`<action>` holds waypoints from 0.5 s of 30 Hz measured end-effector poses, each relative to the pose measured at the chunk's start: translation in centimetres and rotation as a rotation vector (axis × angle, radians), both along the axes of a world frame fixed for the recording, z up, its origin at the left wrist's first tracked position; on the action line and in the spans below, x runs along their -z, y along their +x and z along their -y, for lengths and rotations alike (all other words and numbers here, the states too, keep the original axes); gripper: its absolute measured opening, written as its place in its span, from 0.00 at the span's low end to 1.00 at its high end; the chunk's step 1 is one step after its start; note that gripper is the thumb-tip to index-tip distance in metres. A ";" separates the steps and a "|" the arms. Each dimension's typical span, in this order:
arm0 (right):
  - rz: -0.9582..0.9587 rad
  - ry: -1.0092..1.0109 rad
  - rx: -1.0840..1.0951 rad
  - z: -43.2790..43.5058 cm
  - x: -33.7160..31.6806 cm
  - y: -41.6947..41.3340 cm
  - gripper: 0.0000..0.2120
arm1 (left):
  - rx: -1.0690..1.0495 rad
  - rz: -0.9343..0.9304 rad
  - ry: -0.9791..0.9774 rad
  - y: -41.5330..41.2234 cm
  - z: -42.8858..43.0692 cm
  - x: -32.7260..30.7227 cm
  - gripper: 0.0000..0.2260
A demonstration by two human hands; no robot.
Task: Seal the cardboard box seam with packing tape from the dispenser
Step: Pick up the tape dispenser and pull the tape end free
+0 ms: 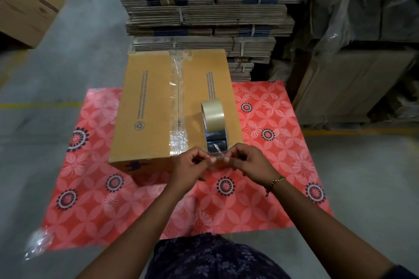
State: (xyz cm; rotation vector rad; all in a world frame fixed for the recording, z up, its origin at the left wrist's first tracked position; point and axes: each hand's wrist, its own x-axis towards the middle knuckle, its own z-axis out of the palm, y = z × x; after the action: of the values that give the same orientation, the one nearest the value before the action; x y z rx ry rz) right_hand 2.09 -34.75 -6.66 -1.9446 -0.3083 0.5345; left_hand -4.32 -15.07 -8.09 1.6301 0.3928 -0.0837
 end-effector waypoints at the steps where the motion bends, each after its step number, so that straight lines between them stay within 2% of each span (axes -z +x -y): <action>1: -0.031 0.007 0.002 -0.1 -0.2 0.1 0.05 | -0.015 -0.021 -0.030 0.1 0.2 -0.1 0.06; 6: -0.170 0.014 0.074 -0.6 -0.4 0.8 0.03 | -0.092 -0.146 -0.208 0.4 1.1 -0.5 0.07; 8: -0.207 -0.002 0.095 -0.7 -0.3 0.9 0.08 | -0.132 -0.174 -0.256 0.5 1.4 -0.5 0.08; 10: -0.225 -0.001 0.108 -0.8 -0.2 1.0 0.08 | -0.167 -0.191 -0.279 0.7 1.9 -0.5 0.09; 13: -0.252 0.050 0.133 -1.0 -0.5 0.7 0.02 | -0.206 -0.214 -0.286 0.9 2.7 -0.6 0.09; 15: -0.290 0.142 0.208 -1.1 -0.6 0.0 0.06 | -0.217 -0.227 -0.290 1.1 3.0 -0.6 0.10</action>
State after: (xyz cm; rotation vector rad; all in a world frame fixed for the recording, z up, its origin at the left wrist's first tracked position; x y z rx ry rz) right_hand 2.12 -33.69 -6.02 -1.7100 0.0401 0.6297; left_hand -3.21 -18.05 -7.46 1.2875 0.6965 -0.1553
